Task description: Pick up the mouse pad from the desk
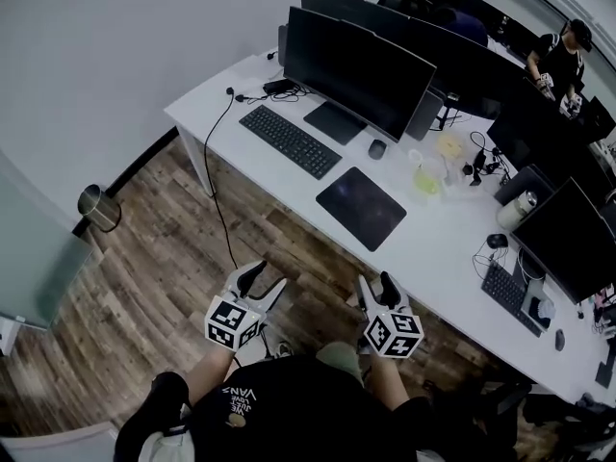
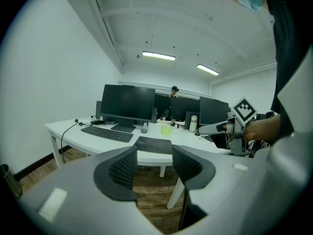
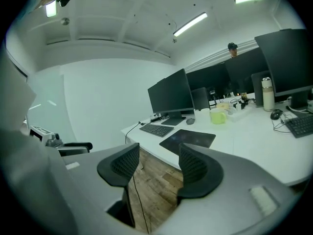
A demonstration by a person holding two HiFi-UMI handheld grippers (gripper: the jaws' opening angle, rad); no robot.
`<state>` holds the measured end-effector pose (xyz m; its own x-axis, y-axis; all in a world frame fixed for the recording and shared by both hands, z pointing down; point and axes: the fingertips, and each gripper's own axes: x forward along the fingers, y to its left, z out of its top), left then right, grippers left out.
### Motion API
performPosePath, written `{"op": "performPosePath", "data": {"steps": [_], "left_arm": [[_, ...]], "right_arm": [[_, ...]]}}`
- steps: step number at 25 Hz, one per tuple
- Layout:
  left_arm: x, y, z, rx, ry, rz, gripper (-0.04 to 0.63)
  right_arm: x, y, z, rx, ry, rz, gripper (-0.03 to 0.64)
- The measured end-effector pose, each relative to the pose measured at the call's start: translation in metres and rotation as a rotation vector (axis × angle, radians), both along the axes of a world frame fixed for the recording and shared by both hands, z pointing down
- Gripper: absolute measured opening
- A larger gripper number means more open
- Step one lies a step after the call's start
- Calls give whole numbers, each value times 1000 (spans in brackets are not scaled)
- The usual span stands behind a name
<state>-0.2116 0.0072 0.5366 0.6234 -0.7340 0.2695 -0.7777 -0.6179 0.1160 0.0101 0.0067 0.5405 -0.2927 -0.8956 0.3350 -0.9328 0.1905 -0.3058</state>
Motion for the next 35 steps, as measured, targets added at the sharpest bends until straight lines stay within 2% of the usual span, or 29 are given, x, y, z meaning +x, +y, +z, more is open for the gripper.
{"op": "performPosePath", "data": {"steps": [6, 12, 17, 25, 30, 35], "left_arm": [[19, -26, 12, -30, 11, 7, 196], [49, -54, 12, -35, 16, -43, 196], [75, -90, 13, -34, 26, -111, 196], [115, -123, 32, -75, 49, -208, 196], [123, -128, 39, -91, 47, -291, 196], [122, -128, 41, -102, 21, -334, 196]], "right_arm": [[20, -20, 10, -28, -2, 13, 242], [58, -62, 15, -40, 26, -4, 242], [90, -107, 16, -49, 50, -55, 242], [140, -158, 29, -93, 80, -125, 242], [150, -177, 41, -115, 71, -186, 242], [156, -186, 52, -136, 43, -203, 242]]}}
